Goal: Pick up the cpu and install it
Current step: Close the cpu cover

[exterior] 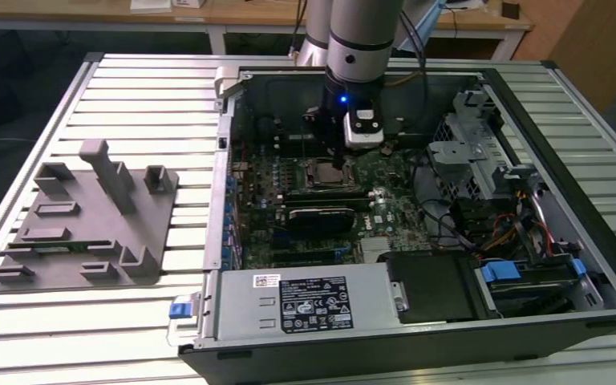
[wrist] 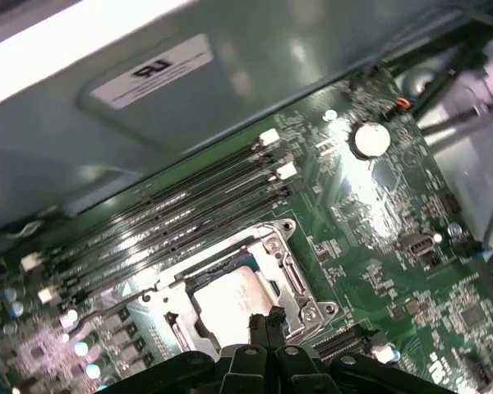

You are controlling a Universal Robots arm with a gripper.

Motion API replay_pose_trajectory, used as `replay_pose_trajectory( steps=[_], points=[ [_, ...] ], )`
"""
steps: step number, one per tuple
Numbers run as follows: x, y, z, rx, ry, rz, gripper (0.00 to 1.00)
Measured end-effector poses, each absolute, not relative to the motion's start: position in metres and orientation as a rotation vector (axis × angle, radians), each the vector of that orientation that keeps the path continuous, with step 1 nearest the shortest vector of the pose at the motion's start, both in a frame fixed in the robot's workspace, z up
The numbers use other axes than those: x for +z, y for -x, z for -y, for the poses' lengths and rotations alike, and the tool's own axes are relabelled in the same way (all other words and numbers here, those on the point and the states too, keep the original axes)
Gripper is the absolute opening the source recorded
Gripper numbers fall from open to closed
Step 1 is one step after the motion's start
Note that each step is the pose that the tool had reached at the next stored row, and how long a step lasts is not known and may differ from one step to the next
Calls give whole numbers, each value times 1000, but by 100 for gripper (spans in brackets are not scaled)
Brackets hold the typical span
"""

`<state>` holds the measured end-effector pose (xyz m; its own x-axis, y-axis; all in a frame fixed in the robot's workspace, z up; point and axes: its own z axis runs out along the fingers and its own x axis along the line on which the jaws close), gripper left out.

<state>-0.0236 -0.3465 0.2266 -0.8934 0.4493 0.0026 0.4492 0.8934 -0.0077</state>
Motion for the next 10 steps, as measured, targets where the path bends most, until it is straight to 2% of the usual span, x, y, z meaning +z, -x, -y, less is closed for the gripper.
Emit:
replay_pose_trajectory(
  steps=[10],
  points=[
    [226, 24, 346, 11, 445, 3106, 11]
  ],
)
